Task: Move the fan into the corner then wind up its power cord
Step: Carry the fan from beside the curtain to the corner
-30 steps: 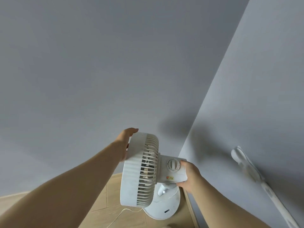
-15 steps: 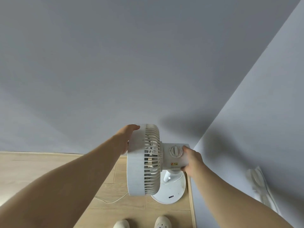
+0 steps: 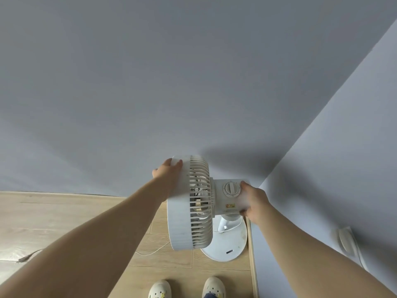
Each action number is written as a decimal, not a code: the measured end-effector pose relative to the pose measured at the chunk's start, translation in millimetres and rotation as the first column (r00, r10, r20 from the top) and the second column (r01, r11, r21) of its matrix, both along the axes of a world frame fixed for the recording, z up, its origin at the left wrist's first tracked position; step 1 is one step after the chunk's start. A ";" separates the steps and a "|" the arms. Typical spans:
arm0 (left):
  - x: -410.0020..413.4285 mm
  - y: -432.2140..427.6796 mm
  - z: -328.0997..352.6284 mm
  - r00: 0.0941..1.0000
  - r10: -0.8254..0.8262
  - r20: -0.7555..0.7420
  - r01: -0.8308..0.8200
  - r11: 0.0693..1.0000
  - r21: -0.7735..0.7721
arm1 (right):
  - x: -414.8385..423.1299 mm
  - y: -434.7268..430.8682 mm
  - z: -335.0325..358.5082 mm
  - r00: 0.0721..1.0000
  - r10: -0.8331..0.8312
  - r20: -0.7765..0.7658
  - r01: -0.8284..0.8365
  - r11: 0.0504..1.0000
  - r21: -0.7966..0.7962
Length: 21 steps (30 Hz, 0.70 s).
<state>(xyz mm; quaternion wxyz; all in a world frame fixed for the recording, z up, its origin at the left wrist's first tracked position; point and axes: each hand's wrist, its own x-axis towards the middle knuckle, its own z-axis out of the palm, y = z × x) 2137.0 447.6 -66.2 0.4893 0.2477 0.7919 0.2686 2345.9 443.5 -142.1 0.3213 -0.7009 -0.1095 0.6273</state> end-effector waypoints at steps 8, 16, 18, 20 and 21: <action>19.0 5.0 -3.8 0.998 -0.030 -0.054 0.033 0.997 0.069 | 11.4 -1.2 3.8 0.996 -0.081 -0.043 0.080 0.997 -0.006; 33.8 13.0 -9.9 0.991 -0.102 -0.088 0.111 0.988 0.107 | 36.7 -0.9 3.7 0.997 -0.034 -0.072 0.034 0.999 0.000; 35.3 15.0 -12.1 0.970 -0.142 -0.196 0.162 0.983 0.090 | 39.5 -0.7 4.6 0.998 0.009 -0.065 -0.009 1.000 -0.003; 40.2 15.6 -9.7 0.928 -0.190 -0.321 0.225 0.971 0.077 | 42.4 -0.3 6.2 0.999 0.039 -0.034 -0.039 0.999 -0.007; 43.3 13.6 -6.4 0.876 -0.234 -0.423 0.286 0.956 0.063 | 43.5 -0.5 7.4 0.999 0.047 -0.020 -0.047 0.999 -0.011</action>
